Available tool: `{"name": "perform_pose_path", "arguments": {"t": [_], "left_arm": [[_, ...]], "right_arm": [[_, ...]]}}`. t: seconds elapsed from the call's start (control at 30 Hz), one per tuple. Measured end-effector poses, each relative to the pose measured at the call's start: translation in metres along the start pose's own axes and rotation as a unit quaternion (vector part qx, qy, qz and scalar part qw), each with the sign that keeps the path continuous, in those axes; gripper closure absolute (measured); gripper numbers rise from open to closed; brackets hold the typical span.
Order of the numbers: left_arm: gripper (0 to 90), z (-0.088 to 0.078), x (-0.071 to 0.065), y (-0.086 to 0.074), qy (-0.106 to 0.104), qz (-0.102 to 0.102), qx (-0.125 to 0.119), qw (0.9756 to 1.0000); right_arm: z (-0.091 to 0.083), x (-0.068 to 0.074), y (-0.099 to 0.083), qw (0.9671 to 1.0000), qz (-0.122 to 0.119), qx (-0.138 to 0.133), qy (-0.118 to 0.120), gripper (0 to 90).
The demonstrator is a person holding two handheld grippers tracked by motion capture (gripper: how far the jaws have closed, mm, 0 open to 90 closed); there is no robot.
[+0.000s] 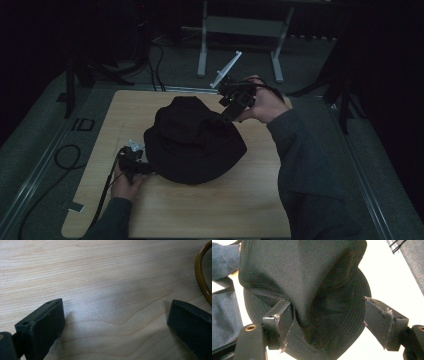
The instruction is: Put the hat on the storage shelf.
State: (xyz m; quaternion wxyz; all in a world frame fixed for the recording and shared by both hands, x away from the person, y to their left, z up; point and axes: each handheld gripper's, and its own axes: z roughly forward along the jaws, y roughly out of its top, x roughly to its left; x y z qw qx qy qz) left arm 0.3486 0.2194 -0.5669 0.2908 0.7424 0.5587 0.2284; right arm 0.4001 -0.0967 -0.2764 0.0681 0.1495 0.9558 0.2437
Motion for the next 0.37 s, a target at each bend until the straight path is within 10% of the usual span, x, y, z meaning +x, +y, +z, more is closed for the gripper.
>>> {"name": "perform_pose_path", "arguments": {"t": [0.37], "left_arm": [[1.5,0.0001,0.0,0.0001,0.0,0.0,0.0,1.0]], "right_arm": [[-0.0089,0.0016,-0.0104,0.9991,0.012,-0.04,0.003,24.7]]}}
